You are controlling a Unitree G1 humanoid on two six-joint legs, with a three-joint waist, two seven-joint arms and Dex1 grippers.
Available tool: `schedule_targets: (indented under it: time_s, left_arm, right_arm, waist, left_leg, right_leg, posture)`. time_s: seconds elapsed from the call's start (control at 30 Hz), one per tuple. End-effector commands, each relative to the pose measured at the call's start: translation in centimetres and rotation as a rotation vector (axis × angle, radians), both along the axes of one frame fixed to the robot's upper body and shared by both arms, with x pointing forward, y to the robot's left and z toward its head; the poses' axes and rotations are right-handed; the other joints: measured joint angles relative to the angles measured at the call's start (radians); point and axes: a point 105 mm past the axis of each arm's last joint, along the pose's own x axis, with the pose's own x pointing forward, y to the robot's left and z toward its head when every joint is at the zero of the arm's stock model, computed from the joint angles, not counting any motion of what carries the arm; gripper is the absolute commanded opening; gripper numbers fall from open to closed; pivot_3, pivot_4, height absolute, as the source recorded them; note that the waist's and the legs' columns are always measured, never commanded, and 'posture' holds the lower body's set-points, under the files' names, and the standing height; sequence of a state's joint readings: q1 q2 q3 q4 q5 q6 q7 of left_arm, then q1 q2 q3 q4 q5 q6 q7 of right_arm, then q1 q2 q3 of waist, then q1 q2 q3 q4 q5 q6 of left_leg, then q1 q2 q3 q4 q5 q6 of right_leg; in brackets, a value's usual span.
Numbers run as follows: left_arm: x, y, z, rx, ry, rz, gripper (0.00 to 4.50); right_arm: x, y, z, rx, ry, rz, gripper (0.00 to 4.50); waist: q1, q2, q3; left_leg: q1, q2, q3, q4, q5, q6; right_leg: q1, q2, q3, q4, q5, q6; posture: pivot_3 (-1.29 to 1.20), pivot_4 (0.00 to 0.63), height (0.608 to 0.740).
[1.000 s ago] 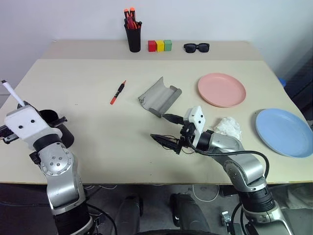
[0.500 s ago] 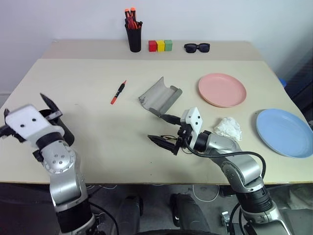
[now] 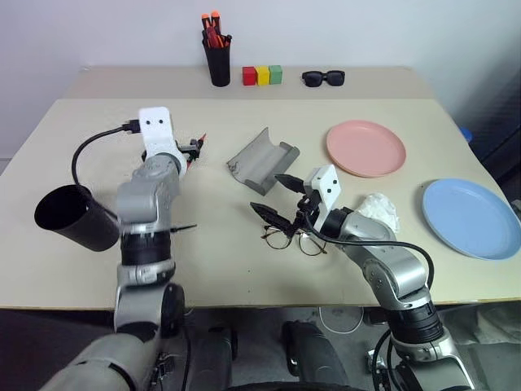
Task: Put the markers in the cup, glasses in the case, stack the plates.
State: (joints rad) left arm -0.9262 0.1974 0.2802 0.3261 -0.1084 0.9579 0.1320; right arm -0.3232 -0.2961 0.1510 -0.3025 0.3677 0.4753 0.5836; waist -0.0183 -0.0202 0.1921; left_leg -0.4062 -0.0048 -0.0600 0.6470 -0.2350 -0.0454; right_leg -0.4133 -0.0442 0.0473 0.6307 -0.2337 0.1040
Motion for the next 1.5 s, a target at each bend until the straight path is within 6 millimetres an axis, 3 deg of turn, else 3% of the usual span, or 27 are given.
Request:
schedule_targets:
  time_s: [0.03,0.17,0.4,0.5,0.73,0.83,0.9,1.03,1.13,1.2,1.4,1.5]
  left_arm:
    - [1.7,0.7,0.0,-0.002,0.067,0.011,4.48]
    - [3.0,0.5,-1.0,-0.002,0.133,-0.019,4.48]
    - [3.3,-1.0,-2.1,-0.025,0.203,-0.111,4.48]
    - [3.3,-1.4,-2.3,-0.025,0.214,-0.135,3.64]
    - [3.2,-1.3,-2.6,-0.057,0.211,-0.124,0.25]
    - [4.3,-0.6,-0.5,-0.110,0.041,-0.058,0.11]
    - [5.0,0.1,2.5,-0.064,-0.170,-0.031,0.11]
    - [4.6,0.2,6.3,-0.049,-0.408,-0.052,0.11]
    - [1.8,1.5,10.6,-0.010,-0.681,-0.014,0.11]
    - [-1.5,2.7,12.6,0.061,-0.836,0.051,0.11]
    - [-10.5,5.0,13.1,0.293,-0.977,0.281,0.11]
    - [-13.8,5.8,12.0,0.395,-0.960,0.370,0.11]
  right_arm:
    - [-0.5,-0.2,1.2,0.014,-0.050,-0.009,4.50]
    - [-0.7,-0.4,1.0,0.011,-0.046,-0.021,4.50]
    - [-2.1,-0.7,0.6,-0.011,-0.011,0.026,4.50]
    - [-2.5,-1.0,0.4,-0.029,0.002,0.039,4.50]
    - [-2.5,-1.0,0.0,-0.036,0.009,0.029,4.50]
    - [-2.5,-0.8,0.0,-0.036,0.011,0.038,4.50]
    - [-2.4,-0.8,-0.1,-0.040,0.011,0.041,4.50]
    - [-2.2,-0.9,0.0,-0.044,0.007,0.041,4.50]
    - [-2.1,-1.0,0.1,-0.043,0.004,0.049,4.50]
    - [-2.2,-0.9,0.3,-0.032,0.005,0.068,4.50]
    - [-2.6,-0.3,0.8,-0.007,0.013,0.135,4.50]
    - [-2.8,0.5,1.2,0.020,0.023,0.193,4.50]
  waist:
    - [0.000,0.000,0.000]
    - [0.001,0.000,0.000]
    - [0.004,0.000,0.000]
    - [0.002,0.000,0.000]
    - [0.006,0.000,0.000]
    - [0.005,-0.001,0.001]
    - [0.005,-0.001,0.001]
    - [0.004,-0.002,0.001]
    - [0.000,-0.002,0.001]
    - [-0.003,-0.002,0.001]
    - [0.006,-0.002,0.001]
    - [0.006,-0.002,0.001]
  left_leg:
    - [0.000,0.000,0.000,0.000,0.000,0.000]
    - [0.000,-0.001,0.000,-0.001,0.000,0.000]
    - [-0.001,-0.001,0.001,-0.001,0.000,0.000]
    - [-0.002,-0.001,0.001,-0.001,0.000,0.000]
    - [-0.001,-0.001,0.001,-0.001,0.000,0.000]
    - [-0.002,-0.001,0.001,-0.001,0.000,0.000]
    - [-0.002,-0.001,0.001,-0.001,0.000,0.000]
    - [-0.003,-0.001,0.001,-0.001,0.000,0.000]
    - [-0.003,-0.001,0.002,-0.002,0.000,0.000]
    - [-0.003,0.000,0.003,-0.002,0.000,-0.001]
    - [-0.003,0.000,0.002,-0.001,0.000,-0.001]
    - [-0.001,0.000,0.003,0.000,0.000,-0.001]
  right_leg:
    - [0.000,0.000,0.000,0.000,0.000,0.000]
    - [0.000,-0.001,0.000,-0.001,0.000,0.000]
    - [-0.002,-0.001,0.000,0.000,0.000,0.001]
    - [-0.002,-0.001,0.000,0.000,0.000,0.001]
    - [-0.001,-0.002,0.000,0.000,0.000,0.001]
    - [-0.002,-0.002,0.000,0.000,0.000,0.001]
    - [-0.002,-0.002,0.000,0.000,0.000,0.001]
    - [-0.004,-0.002,0.000,0.000,0.000,0.000]
    - [-0.004,-0.002,0.001,0.001,0.000,0.000]
    - [-0.004,-0.003,0.002,0.000,0.000,0.000]
    - [-0.005,-0.002,0.002,0.002,0.001,0.000]
    - [-0.002,-0.002,0.002,0.000,0.001,0.000]
  posture:
    - [0.00,0.150,0.740]
    - [0.00,0.150,0.740]
    - [0.00,0.150,0.740]
    - [0.00,0.150,0.740]
    - [0.00,0.150,0.740]
    - [0.00,0.150,0.740]
    - [0.00,0.150,0.740]
    - [0.00,0.150,0.740]
    - [0.00,0.150,0.740]
    - [0.00,0.150,0.740]
    - [0.00,0.150,0.740]
    - [0.00,0.150,0.740]
